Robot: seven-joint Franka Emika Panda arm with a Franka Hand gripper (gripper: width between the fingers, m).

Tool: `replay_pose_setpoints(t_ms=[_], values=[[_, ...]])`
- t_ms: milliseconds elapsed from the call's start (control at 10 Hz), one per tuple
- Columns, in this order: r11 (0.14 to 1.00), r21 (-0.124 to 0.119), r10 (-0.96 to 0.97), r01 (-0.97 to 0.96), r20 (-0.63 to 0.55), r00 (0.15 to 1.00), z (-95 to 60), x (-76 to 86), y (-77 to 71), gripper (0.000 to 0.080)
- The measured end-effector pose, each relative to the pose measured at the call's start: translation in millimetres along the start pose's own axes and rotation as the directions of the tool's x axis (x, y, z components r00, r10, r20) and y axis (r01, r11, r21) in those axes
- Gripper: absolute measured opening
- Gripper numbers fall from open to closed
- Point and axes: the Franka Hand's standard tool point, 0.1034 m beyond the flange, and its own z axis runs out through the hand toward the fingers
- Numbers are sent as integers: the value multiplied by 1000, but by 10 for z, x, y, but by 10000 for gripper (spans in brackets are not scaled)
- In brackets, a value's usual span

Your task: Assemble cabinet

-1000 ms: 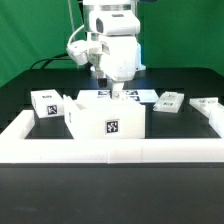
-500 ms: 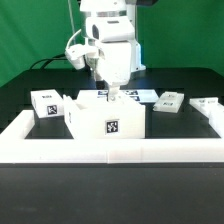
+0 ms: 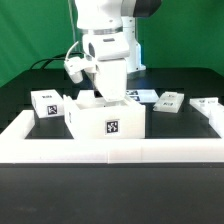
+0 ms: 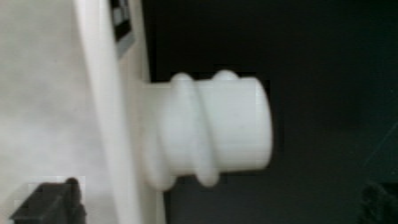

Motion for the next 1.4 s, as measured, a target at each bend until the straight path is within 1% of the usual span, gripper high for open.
replay_pose_setpoints(t_ms=[100,200,400,500,600,700,800,1400], values=[[1000,-6,16,-16,3,1000,-26,-7,31,671],[1000,-6,18,-18,2,1000,-21,-9,27,671],[1000,-5,18,-18,2,1000,-17,-12,24,375],[1000,-5,19,-19,2,1000,-17,-13,23,206],[1000,-5,19,-19,2,1000,-16,-13,22,206],[1000,-5,19,-19,2,1000,-17,-12,23,78],[1000,-11,20,-20,4,1000,-24,-20,35,37],[999,-13,37,-37,4,999,-24,-5,44,37]])
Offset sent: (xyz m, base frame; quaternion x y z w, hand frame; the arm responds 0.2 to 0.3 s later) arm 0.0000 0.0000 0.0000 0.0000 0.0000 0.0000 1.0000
